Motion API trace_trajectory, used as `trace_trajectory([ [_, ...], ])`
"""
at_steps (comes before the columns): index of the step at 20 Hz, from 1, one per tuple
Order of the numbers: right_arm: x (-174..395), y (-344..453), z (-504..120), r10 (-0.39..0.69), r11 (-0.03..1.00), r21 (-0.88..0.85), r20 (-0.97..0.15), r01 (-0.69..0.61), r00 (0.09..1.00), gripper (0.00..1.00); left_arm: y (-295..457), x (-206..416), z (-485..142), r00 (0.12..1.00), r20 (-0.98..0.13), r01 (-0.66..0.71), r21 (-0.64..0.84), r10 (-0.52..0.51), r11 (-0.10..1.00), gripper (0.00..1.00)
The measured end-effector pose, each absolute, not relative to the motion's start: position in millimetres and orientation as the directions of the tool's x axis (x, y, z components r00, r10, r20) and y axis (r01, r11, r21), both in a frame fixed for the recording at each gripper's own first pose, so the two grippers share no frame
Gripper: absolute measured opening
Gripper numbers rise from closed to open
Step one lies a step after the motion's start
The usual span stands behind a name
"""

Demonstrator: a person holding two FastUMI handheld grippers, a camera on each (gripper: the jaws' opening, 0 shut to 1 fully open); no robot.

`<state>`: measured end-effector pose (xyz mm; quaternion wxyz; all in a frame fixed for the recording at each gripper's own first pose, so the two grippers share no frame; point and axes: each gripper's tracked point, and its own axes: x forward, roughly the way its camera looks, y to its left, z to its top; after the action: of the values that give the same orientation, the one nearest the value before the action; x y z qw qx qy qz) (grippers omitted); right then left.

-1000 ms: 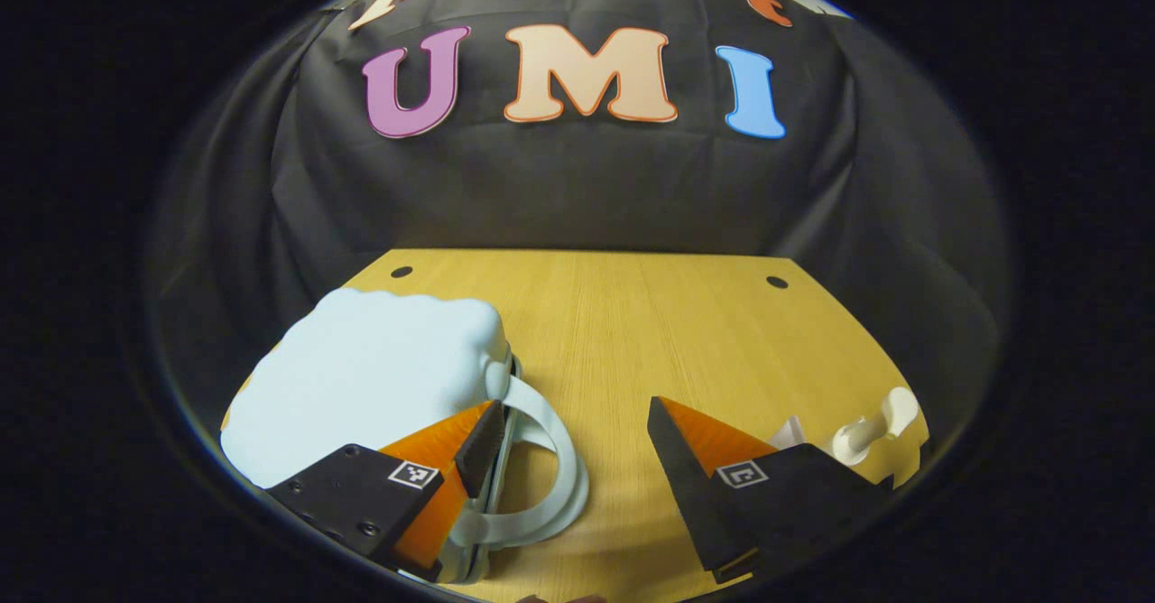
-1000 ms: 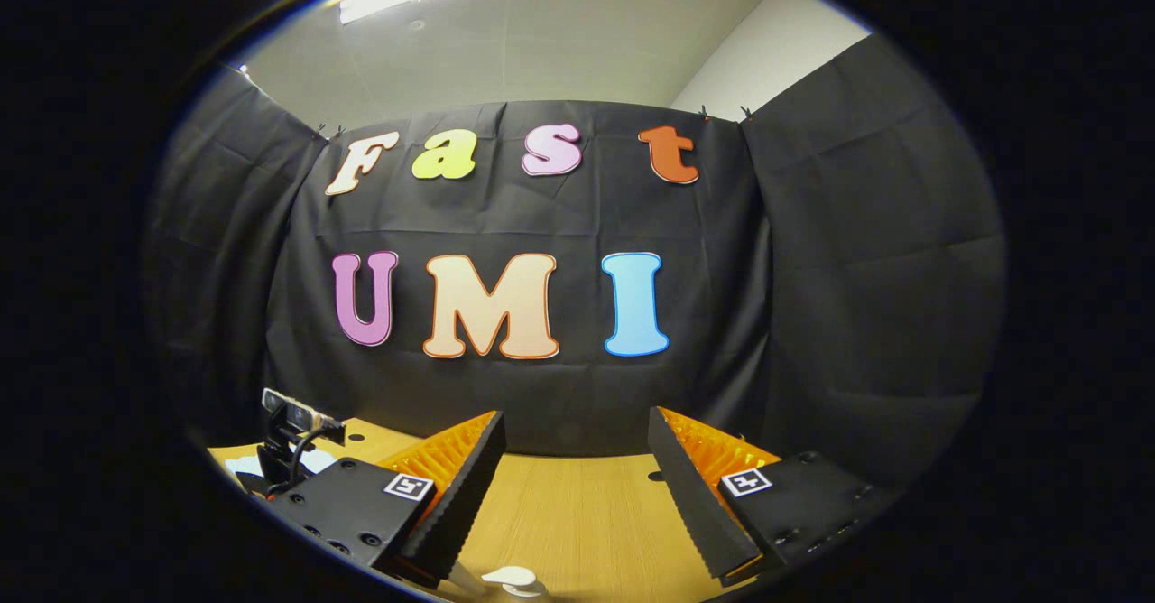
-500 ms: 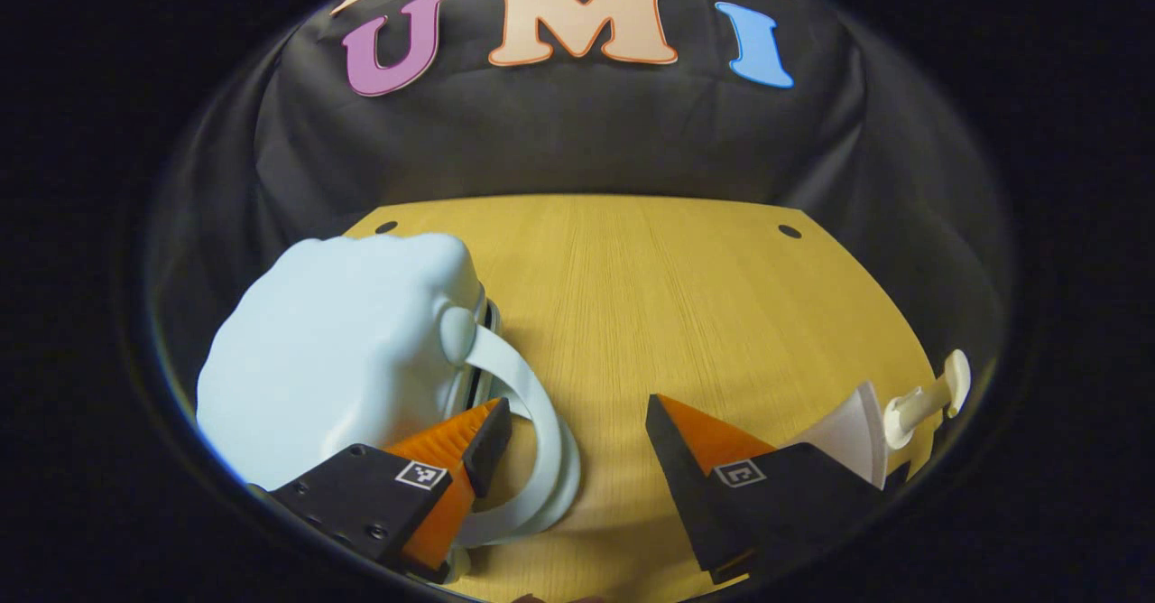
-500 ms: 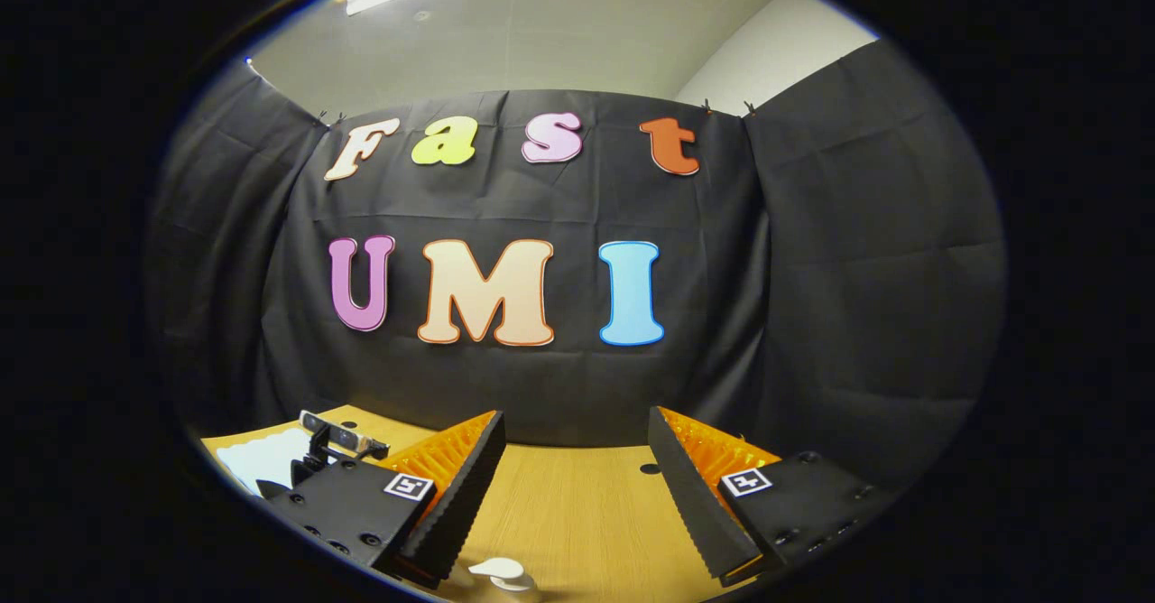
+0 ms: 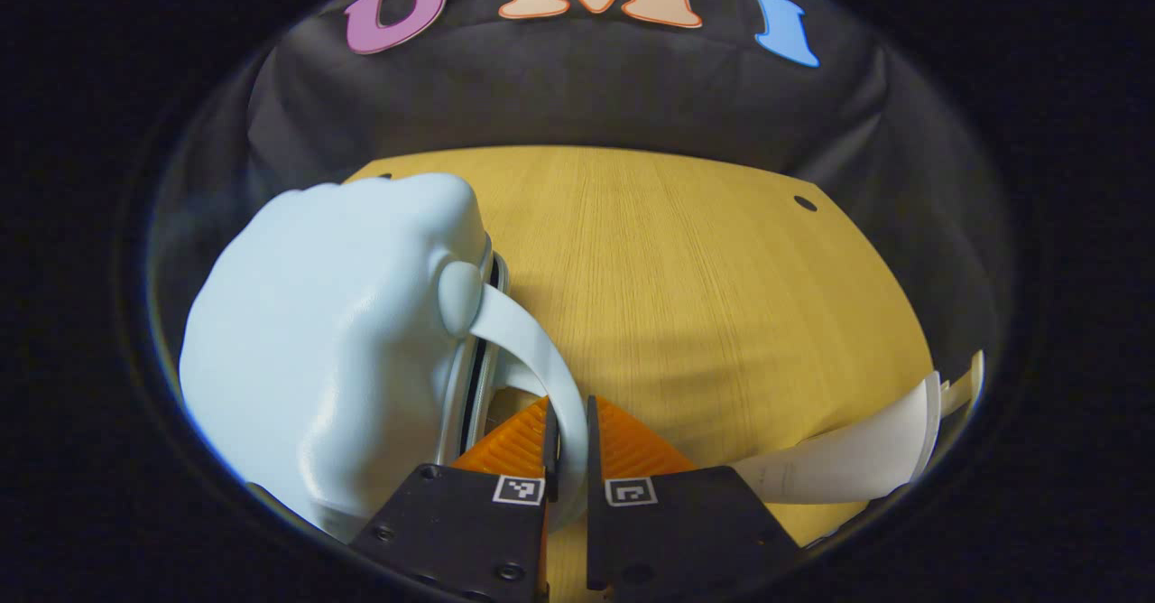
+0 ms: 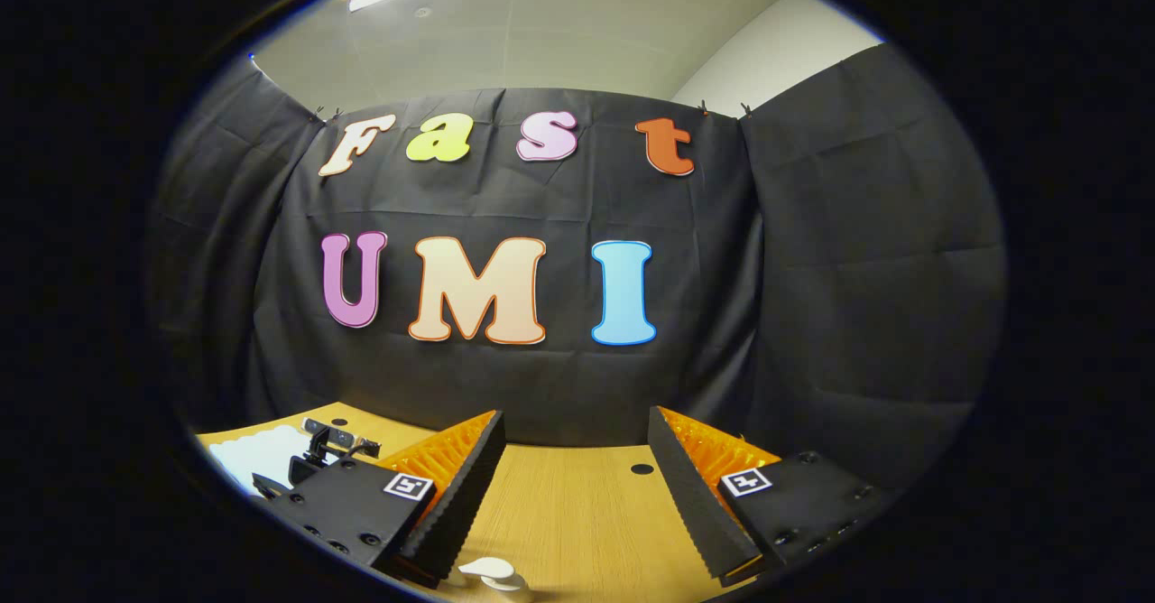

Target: First open the suitcase, pack the skin care products into it, and then close the suitcase.

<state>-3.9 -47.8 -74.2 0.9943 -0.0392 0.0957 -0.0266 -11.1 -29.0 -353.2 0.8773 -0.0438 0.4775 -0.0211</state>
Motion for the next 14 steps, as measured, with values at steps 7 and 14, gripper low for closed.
trace_trajectory([
  [7, -3, -40, -73, -0.044, 0.997, -0.071, -0.175, 0.032, 0.984, 0.99, -33, -9, -340, 0.574, -0.814, 0.046, -0.076, -0.089, 0.996, 0.02],
  [14, -3, -32, -75, -0.033, 0.999, -0.037, -0.172, 0.027, 0.985, 1.00, -30, -2, -300, 0.622, -0.773, 0.045, -0.122, -0.123, 0.991, 0.00],
])
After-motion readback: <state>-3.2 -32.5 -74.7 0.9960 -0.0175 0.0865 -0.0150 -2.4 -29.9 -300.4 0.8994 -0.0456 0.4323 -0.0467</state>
